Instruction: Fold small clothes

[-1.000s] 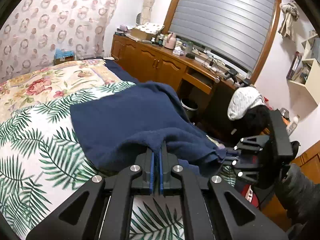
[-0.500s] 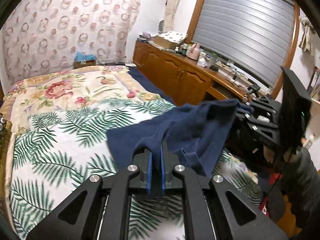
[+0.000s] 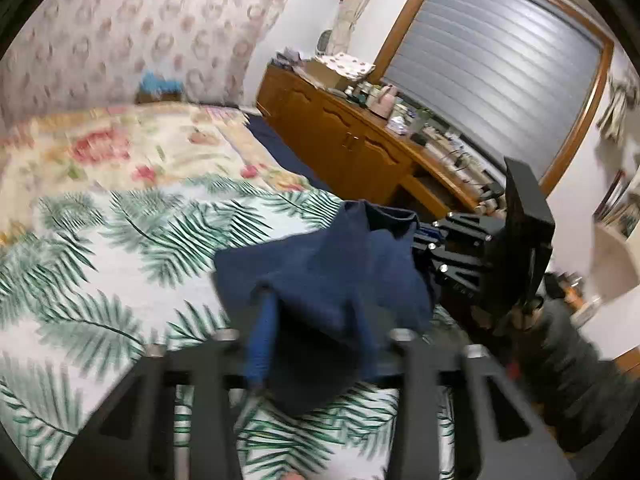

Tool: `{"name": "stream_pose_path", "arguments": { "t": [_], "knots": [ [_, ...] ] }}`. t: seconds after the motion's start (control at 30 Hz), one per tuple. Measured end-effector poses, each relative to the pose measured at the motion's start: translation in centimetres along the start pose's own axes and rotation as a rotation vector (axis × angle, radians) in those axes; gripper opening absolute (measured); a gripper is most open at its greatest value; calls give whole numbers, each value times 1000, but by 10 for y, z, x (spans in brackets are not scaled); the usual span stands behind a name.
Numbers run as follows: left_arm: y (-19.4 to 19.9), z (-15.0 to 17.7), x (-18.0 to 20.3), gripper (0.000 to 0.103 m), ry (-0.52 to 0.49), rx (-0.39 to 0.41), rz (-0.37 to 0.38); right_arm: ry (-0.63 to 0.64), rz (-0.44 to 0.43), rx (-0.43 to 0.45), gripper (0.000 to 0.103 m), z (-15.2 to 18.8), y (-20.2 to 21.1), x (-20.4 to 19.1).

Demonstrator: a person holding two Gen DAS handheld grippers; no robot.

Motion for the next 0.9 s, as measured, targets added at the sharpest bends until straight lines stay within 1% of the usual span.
{"name": "stream_pose_path", "arguments": {
  "t": [0.03, 0.07, 0.1, 0.2, 0.27, 0.33, 0.37, 0.4, 0.47, 0.5, 0.57, 0.6, 0.63, 0.7, 0.77, 0.83, 0.9],
  "knots": [
    [-1, -1, 1, 63, 2, 0, -2, -8, 1, 7, 9, 1, 2, -3],
    [-2, -2, 4, 85, -4, -4, -16, -17, -1, 8, 9, 2, -1, -3],
    [-1, -3, 6, 88, -16, 3, -23, -23, -2, 6, 9, 3, 0, -2],
    [6, -8, 7, 88, -24, 30, -45, -29, 16, -5, 9, 4, -7, -2],
    [15, -11, 7, 88, -37, 50, -82, -34, 22, -11, 9, 0, -14, -3],
    [19, -10, 4, 88, -57, 47, -113, -51, 23, -12, 9, -5, -19, -3],
    [18, -9, 3, 88, -65, 31, -118, -67, 16, -12, 10, -7, -23, -1],
    [16, -6, -1, 88, -70, 17, -117, -91, 5, -10, 13, -12, -26, 1],
    [7, 1, -3, 88, -81, -21, -133, -132, 4, -1, 32, -21, -31, 10],
    [0, 4, -4, 88, -89, -46, -141, -156, -4, 3, 35, -25, -33, 15],
    [-15, 10, -3, 88, -109, -94, -144, -227, -32, 5, 47, -34, -37, 26],
    [-25, 12, -3, 88, -116, -118, -150, -259, -14, 1, 49, -39, -40, 33],
    [-35, 13, -4, 88, -122, -141, -153, -275, 2, -5, 50, -42, -44, 38],
    [-50, 11, -8, 88, -123, -166, -155, -292, 5, -13, 50, -46, -48, 43],
    [-64, 6, -17, 88, -108, -190, -194, -298, 13, -29, 51, -48, -52, 45],
    [-71, -3, -26, 88, -85, -183, -207, -305, 3, -40, 51, -49, -51, 43],
    [-77, -12, -38, 88, -60, -171, -242, -313, -25, -49, 51, -52, -47, 44]
  ]
}}
Point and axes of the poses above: each gripper's, at about its wrist camera, not at the fingertips, and y roughly against the way its jaws point, x to its right, z to its underside, the point moved 3 cm from there along -y, roughly the way its jaws point, and after that the axes turned 13 degrees about -y, right-handed, at the moved point
